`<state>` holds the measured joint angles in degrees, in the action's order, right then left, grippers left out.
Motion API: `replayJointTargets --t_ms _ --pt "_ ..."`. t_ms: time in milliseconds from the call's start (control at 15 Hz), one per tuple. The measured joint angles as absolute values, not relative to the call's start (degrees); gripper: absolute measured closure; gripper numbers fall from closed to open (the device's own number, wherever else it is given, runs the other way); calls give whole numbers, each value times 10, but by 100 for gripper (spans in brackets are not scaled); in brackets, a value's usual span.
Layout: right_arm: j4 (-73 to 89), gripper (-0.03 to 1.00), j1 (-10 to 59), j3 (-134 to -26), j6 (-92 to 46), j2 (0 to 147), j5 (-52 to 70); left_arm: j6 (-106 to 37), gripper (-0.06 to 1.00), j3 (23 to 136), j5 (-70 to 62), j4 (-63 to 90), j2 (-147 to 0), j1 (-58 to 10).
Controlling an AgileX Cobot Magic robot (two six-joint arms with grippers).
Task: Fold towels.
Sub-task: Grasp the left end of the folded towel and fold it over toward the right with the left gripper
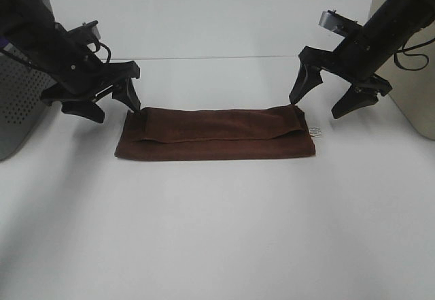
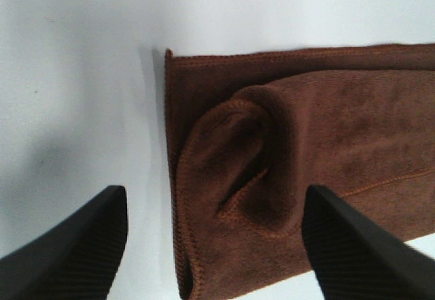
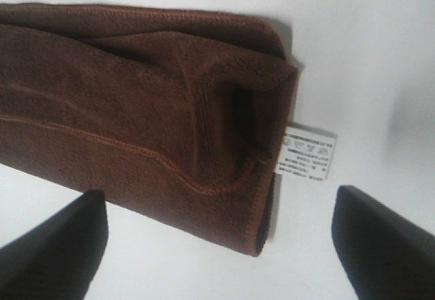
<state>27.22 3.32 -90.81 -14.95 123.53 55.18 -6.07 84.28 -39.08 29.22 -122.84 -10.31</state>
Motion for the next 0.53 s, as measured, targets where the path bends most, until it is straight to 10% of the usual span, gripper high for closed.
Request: replayJointTargets --t_ms 533 --pt "264 13 33 -908 -144 1235 535 -162 26 844 -371 439 -1291 -103"
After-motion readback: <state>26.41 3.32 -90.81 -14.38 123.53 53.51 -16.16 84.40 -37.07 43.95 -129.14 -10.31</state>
